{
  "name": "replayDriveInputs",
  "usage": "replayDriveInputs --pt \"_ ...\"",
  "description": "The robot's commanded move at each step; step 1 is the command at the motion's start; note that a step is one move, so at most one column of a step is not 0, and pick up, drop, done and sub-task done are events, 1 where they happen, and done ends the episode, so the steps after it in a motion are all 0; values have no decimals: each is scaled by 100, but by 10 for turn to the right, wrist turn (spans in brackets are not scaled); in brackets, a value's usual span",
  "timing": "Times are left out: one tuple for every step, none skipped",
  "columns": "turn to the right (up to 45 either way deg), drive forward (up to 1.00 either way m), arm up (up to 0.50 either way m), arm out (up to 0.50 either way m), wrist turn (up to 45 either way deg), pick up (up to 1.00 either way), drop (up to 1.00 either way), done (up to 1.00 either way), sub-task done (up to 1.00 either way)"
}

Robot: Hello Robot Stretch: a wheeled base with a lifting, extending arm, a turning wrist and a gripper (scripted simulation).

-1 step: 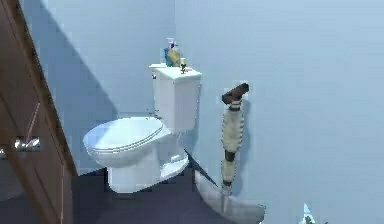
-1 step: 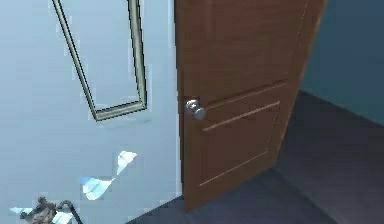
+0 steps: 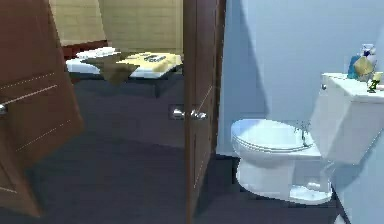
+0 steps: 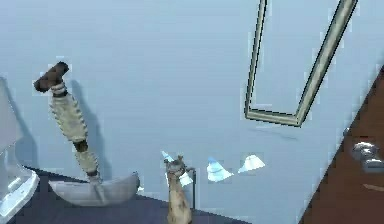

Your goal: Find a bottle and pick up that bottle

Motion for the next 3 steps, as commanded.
replayDriveInputs --pt "-450 0 0 0 0 0 0 0 0" --pt "-210 0 0 0 0 0 0 0 0" --pt "0 100 0 0 0 0 0 0 0"
